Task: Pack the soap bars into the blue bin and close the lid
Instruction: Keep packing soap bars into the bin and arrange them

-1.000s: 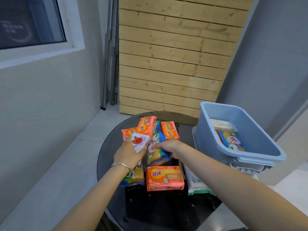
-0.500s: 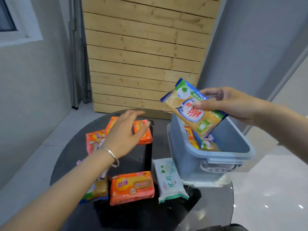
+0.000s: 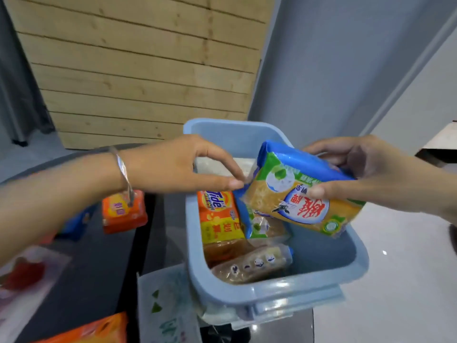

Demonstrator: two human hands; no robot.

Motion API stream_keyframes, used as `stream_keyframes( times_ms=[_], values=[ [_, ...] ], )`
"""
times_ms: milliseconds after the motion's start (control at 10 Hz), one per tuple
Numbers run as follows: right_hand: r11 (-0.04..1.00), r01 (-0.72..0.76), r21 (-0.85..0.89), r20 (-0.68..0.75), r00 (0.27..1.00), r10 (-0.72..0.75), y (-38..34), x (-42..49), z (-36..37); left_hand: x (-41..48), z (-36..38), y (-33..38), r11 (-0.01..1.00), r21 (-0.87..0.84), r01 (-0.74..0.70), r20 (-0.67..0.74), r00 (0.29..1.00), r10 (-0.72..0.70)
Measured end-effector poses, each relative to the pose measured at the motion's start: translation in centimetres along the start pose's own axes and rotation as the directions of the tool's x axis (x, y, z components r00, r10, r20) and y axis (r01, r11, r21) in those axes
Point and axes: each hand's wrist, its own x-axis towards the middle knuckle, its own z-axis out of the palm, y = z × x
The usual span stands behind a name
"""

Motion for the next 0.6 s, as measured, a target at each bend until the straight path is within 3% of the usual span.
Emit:
stream_keyframes(
  times_ms=[200, 400, 600],
  values=[
    [0.998, 0.036, -0.052, 0.092, 0.995, -0.031, -0.3, 0.4, -0.1, 2.9, 0.1, -0.2, 0.999, 0.020, 0.048, 0.140, 0.989, -0.050],
    [0.977, -0.040, -0.208, 0.336, 0.935, 0.109, -0.6, 1.1, 2.7, 1.9, 0.6, -1.0, 0.995, 0.072, 0.074, 0.147, 0.986, -0.084],
    [0.942, -0.112, -0.316, 0.332, 0.917, 0.220, -1.0, 2.3, 5.4, 1.5, 0.5, -1.3, 0.998, 0.006, 0.063, 0.103, 0.993, -0.063]
  ],
)
